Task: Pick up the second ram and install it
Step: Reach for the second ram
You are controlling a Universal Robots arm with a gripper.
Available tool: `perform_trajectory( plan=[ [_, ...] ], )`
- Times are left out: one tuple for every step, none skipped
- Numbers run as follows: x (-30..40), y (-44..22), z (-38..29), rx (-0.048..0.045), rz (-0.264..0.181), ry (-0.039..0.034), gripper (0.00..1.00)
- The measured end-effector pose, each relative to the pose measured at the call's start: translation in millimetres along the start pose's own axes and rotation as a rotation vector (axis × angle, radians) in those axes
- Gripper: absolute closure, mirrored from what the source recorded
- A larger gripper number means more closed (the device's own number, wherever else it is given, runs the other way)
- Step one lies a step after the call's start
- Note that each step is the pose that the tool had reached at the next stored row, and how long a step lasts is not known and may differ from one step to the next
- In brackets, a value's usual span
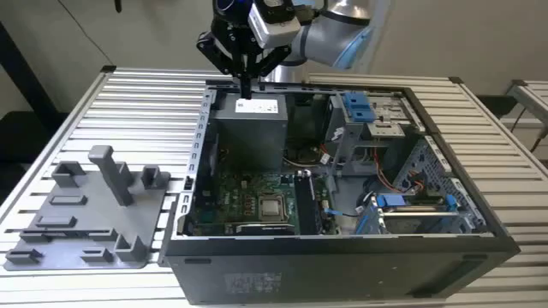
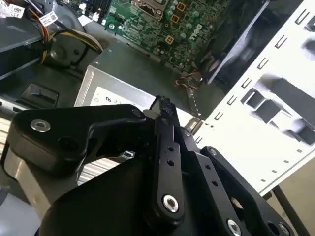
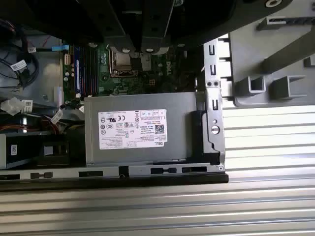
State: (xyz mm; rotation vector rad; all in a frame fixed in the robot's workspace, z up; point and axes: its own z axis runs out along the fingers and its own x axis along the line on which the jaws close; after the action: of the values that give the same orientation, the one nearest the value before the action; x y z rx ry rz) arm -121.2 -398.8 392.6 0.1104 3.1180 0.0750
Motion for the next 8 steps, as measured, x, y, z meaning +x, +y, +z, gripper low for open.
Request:
perform_trajectory(
  plan=[
    [0.0, 0.0, 0.0, 0.0, 0.0, 0.0, 0.89],
    [0.0, 0.0, 0.0, -0.0001, 0.0, 0.0, 0.89],
    [0.0, 0.0, 0.0, 0.0, 0.0, 0.0, 0.89],
    [0.0, 0.0, 0.0, 0.0, 0.0, 0.0, 0.89],
    [0.0, 0.0, 0.0, 0.0, 0.0, 0.0, 0.89],
    [0.0, 0.0, 0.0, 0.0, 0.0, 0.0, 0.89],
    [0.0, 0.0, 0.0, -0.0001, 0.0, 0.0, 0.89],
    [0.0, 0.0, 0.0, 0.0, 0.0, 0.0, 0.89]
  ],
)
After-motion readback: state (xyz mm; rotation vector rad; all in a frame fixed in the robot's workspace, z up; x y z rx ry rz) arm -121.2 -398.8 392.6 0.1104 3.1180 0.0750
